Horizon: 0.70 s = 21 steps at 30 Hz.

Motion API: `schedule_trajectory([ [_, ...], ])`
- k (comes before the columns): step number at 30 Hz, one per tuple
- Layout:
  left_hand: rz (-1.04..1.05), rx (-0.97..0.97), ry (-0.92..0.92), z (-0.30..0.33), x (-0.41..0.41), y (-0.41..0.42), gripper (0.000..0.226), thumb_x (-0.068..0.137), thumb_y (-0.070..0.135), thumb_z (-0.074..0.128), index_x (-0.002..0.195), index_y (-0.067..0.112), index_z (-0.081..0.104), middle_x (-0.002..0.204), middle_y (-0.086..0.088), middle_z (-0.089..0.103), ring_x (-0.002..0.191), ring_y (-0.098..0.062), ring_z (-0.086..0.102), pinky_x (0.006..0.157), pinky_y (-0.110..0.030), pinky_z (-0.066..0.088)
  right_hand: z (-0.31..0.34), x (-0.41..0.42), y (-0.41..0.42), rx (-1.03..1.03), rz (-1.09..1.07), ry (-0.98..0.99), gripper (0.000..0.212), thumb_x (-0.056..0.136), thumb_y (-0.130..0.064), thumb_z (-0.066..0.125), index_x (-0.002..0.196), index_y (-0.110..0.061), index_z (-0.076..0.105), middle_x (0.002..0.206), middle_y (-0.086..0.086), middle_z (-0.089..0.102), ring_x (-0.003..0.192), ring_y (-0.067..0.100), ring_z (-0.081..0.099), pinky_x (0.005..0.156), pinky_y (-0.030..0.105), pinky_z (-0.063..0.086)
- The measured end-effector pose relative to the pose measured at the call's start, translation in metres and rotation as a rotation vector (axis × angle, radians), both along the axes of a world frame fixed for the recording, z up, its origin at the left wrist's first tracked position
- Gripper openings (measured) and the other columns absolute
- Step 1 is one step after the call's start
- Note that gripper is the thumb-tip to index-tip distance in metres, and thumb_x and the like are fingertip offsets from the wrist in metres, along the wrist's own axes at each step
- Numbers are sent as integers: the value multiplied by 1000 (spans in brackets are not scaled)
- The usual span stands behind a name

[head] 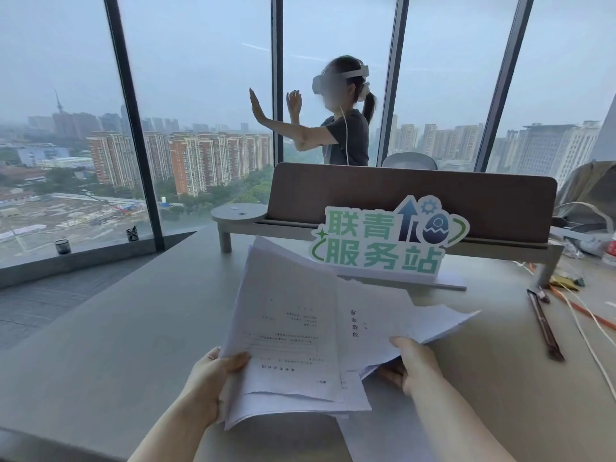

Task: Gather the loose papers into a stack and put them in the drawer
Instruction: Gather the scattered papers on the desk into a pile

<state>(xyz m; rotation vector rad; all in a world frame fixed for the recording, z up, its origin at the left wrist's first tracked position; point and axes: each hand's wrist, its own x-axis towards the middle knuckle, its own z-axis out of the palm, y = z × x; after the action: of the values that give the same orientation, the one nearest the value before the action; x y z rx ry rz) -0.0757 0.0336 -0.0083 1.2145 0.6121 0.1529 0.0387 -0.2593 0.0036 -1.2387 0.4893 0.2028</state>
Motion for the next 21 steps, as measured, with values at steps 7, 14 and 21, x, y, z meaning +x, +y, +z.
schedule_trajectory([
  [7,-41,35,-18,5,-1,14,36,77,0,69,111,-6,60,105,-35,68,85,-42,66,87,-60,51,0,19,-13,-207,-153,7,34,89,7,46,121,3,57,100,16,66,68,28,57,56,25,41],
  [14,76,-11,-114,20,10,41,20,83,7,67,102,7,63,101,-22,69,82,-36,65,64,-43,60,5,20,-44,-533,-126,5,44,92,2,47,136,5,45,109,18,55,93,38,56,73,38,41],
  [21,-103,80,-117,41,28,12,37,78,3,70,115,3,64,111,-27,70,90,-38,66,83,-49,54,17,18,-48,-452,141,14,34,77,5,58,110,9,55,104,12,62,87,35,58,68,38,45],
])
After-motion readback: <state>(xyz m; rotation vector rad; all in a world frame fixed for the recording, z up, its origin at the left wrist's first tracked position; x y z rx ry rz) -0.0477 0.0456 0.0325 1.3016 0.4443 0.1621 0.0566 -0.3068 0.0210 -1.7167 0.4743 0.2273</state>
